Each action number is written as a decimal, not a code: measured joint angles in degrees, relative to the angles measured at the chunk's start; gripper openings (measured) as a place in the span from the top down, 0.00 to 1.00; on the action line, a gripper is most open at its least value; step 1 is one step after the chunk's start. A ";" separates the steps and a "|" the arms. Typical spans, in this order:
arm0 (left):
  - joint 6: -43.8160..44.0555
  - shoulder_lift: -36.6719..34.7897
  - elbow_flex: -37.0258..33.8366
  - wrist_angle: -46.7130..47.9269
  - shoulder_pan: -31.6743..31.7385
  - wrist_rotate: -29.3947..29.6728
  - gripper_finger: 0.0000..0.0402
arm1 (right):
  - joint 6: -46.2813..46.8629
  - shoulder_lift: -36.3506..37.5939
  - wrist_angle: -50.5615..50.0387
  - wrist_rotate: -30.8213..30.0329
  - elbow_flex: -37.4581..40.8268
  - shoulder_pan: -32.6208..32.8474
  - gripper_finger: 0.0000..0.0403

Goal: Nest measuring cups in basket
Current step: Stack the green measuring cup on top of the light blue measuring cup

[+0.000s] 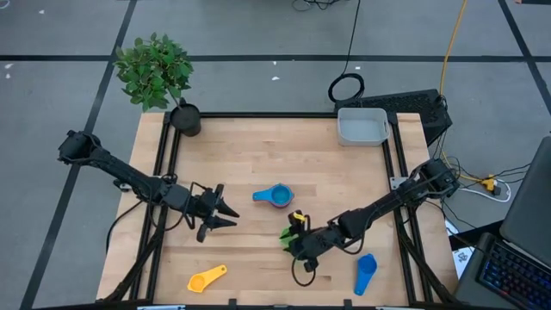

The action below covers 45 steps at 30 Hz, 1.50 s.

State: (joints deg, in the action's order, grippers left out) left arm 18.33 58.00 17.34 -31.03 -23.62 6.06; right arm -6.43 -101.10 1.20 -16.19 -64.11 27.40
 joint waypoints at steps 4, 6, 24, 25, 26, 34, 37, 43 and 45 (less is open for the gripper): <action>-0.66 0.00 0.00 0.05 0.00 0.01 0.67 | -6.72 -1.13 -11.57 1.43 -2.82 0.04 0.58; -0.66 0.00 0.00 0.25 0.00 0.01 0.67 | -12.10 -1.27 -18.10 1.38 -3.57 0.04 0.58; -0.02 0.00 0.02 2.32 -0.91 0.07 0.67 | -33.66 -1.27 -21.98 4.31 -3.66 -0.82 0.58; -0.07 0.00 0.02 2.33 -0.91 0.07 0.67 | -33.75 -1.27 -22.42 4.50 -3.66 -0.81 0.58; -0.07 0.00 0.02 2.34 -0.92 0.07 0.67 | -33.92 -1.27 -23.03 4.49 -3.66 -0.81 0.58; -0.27 0.00 0.02 2.50 -0.92 0.12 0.67 | -35.59 -1.27 -22.85 4.44 -3.27 -0.84 0.58; -0.27 0.00 0.02 2.50 -0.91 0.12 0.67 | -36.26 -1.27 -20.45 4.46 -2.14 -0.94 0.58; -0.87 0.00 0.02 2.52 -0.92 0.14 0.67 | -38.53 -1.27 -16.66 4.50 0.97 -1.49 0.58; -1.30 0.00 0.02 2.52 -0.91 0.15 0.67 | -39.11 -1.27 -15.82 4.48 1.28 -1.92 0.58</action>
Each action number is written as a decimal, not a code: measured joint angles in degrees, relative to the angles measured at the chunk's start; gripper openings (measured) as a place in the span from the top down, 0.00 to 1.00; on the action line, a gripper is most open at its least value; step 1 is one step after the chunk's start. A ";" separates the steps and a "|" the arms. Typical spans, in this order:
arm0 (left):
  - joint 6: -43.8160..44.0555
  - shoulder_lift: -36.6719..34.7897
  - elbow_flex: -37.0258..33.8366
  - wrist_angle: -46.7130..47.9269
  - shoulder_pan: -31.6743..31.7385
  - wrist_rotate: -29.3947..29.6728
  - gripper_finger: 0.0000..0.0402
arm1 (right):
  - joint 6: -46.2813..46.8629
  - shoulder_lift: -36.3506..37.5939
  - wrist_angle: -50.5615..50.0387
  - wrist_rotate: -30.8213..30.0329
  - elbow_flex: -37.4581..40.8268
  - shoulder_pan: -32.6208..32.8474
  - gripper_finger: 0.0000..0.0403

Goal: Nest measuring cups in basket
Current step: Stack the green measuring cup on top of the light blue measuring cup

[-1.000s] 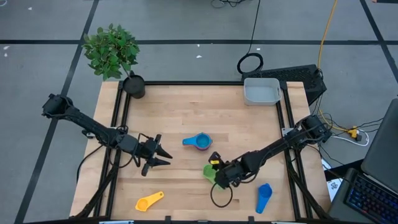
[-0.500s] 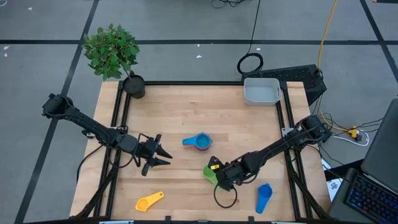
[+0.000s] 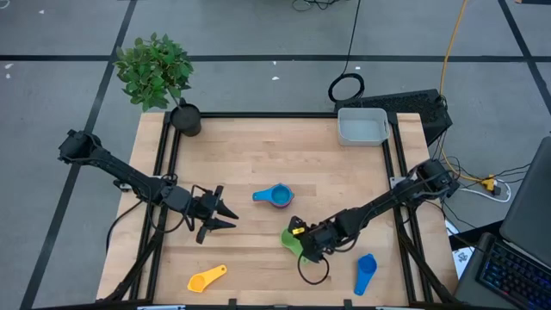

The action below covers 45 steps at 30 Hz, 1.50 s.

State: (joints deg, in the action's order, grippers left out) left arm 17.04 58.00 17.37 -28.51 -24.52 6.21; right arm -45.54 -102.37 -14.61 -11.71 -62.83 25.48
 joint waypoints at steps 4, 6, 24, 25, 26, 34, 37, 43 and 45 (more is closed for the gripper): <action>-0.04 0.00 0.00 0.00 -0.01 -0.01 0.67 | -0.37 0.00 0.29 0.01 0.00 -0.95 0.58; -0.02 0.00 0.00 0.00 0.01 -0.01 0.67 | 0.00 0.00 0.53 0.02 0.00 -1.46 0.58; 1.11 0.00 0.00 0.02 0.01 -0.01 0.67 | 7.46 -1.51 2.47 -0.10 0.00 -0.72 0.81; 1.16 0.00 0.00 -0.03 0.00 -0.01 0.67 | 8.14 -2.05 2.51 -0.08 0.00 -0.74 0.83; 1.40 0.00 0.00 -0.01 0.00 -0.01 0.67 | 8.75 -2.54 2.82 -0.10 0.00 -0.74 0.84; 2.17 0.00 0.00 0.00 -0.03 -0.01 0.67 | 18.42 -4.88 4.01 -6.24 -0.11 -0.24 0.99; 2.19 0.00 0.00 -0.04 -0.03 0.36 0.67 | 22.72 -5.03 4.95 -10.10 -0.68 -0.24 0.99; 3.12 0.00 0.00 -0.21 -0.01 0.93 0.67 | 27.76 -4.94 6.92 -12.28 -5.11 0.70 1.00; 3.47 0.00 0.00 -0.24 -0.01 0.95 0.67 | 27.78 -4.94 6.91 -12.43 -7.09 1.43 1.00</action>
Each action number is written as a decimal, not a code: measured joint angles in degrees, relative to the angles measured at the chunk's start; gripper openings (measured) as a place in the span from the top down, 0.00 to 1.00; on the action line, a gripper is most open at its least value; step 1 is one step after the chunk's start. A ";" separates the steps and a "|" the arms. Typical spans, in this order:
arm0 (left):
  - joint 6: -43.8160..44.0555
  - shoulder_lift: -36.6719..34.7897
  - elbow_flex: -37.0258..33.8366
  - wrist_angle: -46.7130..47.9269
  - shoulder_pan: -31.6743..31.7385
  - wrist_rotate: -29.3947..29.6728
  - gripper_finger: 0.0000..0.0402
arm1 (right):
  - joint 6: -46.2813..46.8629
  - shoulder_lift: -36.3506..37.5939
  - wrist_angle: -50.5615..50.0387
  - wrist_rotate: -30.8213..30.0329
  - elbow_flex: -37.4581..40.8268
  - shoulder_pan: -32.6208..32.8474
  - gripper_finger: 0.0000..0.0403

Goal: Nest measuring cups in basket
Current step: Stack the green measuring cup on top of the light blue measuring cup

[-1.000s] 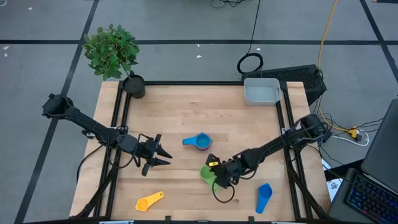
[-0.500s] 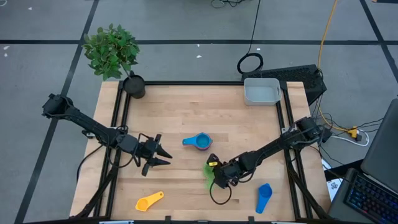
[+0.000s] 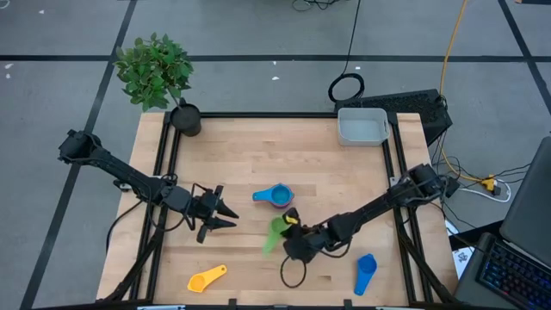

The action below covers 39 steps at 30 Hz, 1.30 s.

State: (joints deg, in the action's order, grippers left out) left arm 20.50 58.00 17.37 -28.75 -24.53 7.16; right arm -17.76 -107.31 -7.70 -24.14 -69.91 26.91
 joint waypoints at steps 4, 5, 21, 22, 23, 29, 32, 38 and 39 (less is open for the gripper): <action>0.12 0.00 0.00 -0.02 0.00 0.43 0.67 | 5.98 0.00 -0.07 -5.27 -5.09 0.20 1.00; 0.12 0.00 0.00 -0.02 0.00 0.56 0.67 | 8.50 0.00 -0.54 -6.42 -6.34 -0.35 1.00; 0.10 0.00 0.00 -0.20 0.00 0.96 0.67 | 45.55 0.04 -26.66 7.83 -16.06 -15.20 1.00; -0.07 0.00 0.00 -0.09 -0.02 0.96 0.67 | 45.54 0.04 -27.58 7.90 -16.06 -15.45 1.00; -0.27 0.00 0.00 0.02 -0.04 0.96 0.67 | 45.49 0.04 -28.11 7.87 -16.06 -15.62 1.00; -1.35 0.00 0.00 0.35 -0.04 0.96 0.67 | 45.15 0.04 -28.93 10.32 -16.06 -16.31 1.00; -1.58 0.00 0.00 0.34 -0.04 0.95 0.67 | 45.75 -0.33 -30.24 11.34 -16.08 -16.87 1.00; -1.83 0.00 0.00 0.69 -0.04 0.94 0.67 | 45.74 -0.42 -31.32 11.75 -15.89 -17.61 1.00; -1.83 0.00 0.00 0.80 -0.04 0.94 0.67 | 45.72 -0.42 -31.42 12.25 -15.84 -17.78 0.99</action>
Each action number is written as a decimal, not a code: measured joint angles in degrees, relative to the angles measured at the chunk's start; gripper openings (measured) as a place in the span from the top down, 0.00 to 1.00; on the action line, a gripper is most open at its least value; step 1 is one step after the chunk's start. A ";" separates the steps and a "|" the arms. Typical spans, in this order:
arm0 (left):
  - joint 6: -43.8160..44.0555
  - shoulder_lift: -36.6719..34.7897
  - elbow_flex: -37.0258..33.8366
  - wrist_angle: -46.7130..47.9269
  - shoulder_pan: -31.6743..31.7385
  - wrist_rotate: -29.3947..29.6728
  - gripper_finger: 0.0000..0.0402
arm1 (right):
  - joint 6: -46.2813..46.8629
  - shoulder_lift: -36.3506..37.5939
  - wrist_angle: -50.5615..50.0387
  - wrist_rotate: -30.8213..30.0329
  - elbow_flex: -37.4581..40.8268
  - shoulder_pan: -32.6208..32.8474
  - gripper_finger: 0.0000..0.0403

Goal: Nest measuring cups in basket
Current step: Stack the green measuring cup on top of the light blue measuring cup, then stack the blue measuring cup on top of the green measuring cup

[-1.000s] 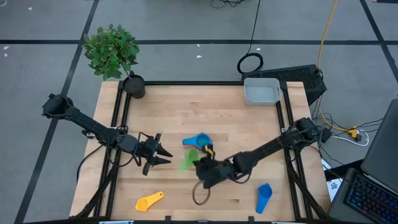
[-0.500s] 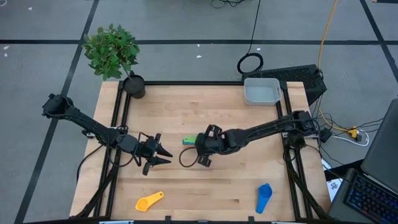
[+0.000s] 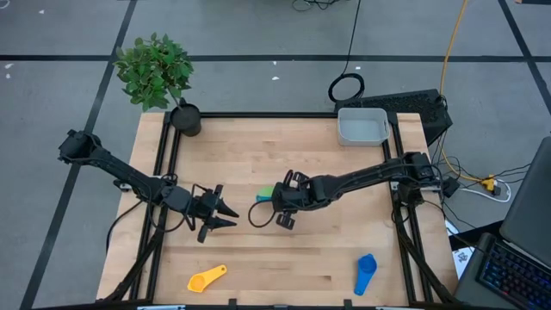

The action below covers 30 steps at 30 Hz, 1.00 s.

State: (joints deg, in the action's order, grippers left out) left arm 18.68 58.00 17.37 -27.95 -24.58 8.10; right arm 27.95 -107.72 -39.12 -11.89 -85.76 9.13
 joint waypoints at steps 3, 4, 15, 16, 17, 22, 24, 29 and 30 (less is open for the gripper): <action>0.01 0.00 0.00 0.53 0.00 0.00 0.67 | -0.06 0.00 -0.02 1.01 0.02 -0.32 0.97; 0.05 0.00 0.00 0.80 0.00 0.00 0.67 | -0.06 0.00 -0.14 1.67 0.02 -0.50 0.97; -0.17 0.00 0.00 1.25 -1.93 -0.02 0.67 | -4.62 0.00 1.43 3.21 0.37 -0.57 0.81; -0.17 0.00 0.00 1.25 -2.13 -0.02 0.67 | -4.64 0.00 1.55 3.17 0.37 -0.57 0.78; -0.17 0.00 0.00 1.26 -2.31 -0.02 0.67 | -4.63 0.00 1.75 3.14 0.37 -0.57 0.74; -0.30 0.00 0.00 1.25 -3.05 -0.02 0.67 | -6.96 0.00 4.29 3.12 0.37 -0.57 0.61; -0.57 0.00 0.00 1.25 -3.21 -0.02 0.67 | -8.46 0.00 6.05 3.07 0.38 -0.57 0.57; -0.55 0.00 0.00 1.25 -3.19 0.00 0.67 | -9.20 0.00 11.11 3.03 0.39 -0.57 0.54; -0.45 0.00 0.00 1.23 -3.19 0.00 0.67 | -9.40 0.00 11.68 3.01 0.39 -0.57 0.54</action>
State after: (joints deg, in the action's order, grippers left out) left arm 18.22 58.00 17.37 -26.72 -27.77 8.10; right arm 18.56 -107.72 -27.45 -8.88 -85.36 8.56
